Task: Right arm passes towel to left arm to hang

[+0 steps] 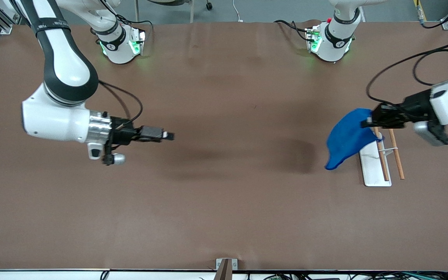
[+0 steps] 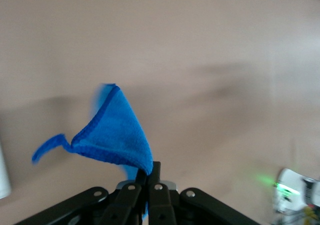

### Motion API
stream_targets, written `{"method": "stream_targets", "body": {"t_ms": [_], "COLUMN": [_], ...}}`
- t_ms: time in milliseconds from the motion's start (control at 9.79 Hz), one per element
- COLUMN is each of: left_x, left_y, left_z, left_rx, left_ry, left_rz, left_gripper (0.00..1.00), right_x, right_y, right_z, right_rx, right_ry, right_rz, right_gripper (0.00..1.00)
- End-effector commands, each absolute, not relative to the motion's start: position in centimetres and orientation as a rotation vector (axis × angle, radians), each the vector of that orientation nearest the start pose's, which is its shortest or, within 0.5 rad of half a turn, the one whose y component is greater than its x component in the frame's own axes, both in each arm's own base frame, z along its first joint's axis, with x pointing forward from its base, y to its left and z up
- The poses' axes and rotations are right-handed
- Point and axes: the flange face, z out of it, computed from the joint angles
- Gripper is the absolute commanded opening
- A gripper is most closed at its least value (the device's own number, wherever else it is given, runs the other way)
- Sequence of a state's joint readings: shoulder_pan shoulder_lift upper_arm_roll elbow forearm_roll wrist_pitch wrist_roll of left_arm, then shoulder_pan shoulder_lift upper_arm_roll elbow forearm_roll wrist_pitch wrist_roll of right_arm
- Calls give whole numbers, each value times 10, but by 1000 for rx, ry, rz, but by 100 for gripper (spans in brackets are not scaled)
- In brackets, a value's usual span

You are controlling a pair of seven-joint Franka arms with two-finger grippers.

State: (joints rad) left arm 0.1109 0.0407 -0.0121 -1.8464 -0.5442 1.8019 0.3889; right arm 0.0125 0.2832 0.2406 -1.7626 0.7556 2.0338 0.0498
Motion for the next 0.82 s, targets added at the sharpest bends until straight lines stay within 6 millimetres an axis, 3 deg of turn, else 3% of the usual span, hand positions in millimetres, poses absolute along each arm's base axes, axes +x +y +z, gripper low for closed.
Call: {"method": "stream_targets", "body": {"t_ms": [0, 204, 307, 409, 613, 715], "left_x": [581, 589, 585, 581, 570, 571], "left_y": [46, 81, 121, 155, 207, 214], "left_z": [475, 447, 441, 431, 418, 412], "left_rx": [2756, 2868, 2907, 2946, 2957, 2965], "left_ry": [-153, -145, -77, -135, -231, -245], "left_rz": [54, 36, 31, 29, 46, 50], "left_gripper": [0, 0, 0, 0, 0, 0], "right_x": [609, 612, 610, 604, 582, 569], "right_y": [126, 61, 26, -6, -40, -49], "right_z": [436, 453, 468, 492, 535, 555], "right_rx": [-2599, -2820, -2925, -2983, -3078, -3110], "right_ry": [245, 235, 255, 270, 287, 263], "right_rz": [84, -29, -88, -155, -172, -158], "right_gripper": [100, 100, 100, 100, 100, 100]}}
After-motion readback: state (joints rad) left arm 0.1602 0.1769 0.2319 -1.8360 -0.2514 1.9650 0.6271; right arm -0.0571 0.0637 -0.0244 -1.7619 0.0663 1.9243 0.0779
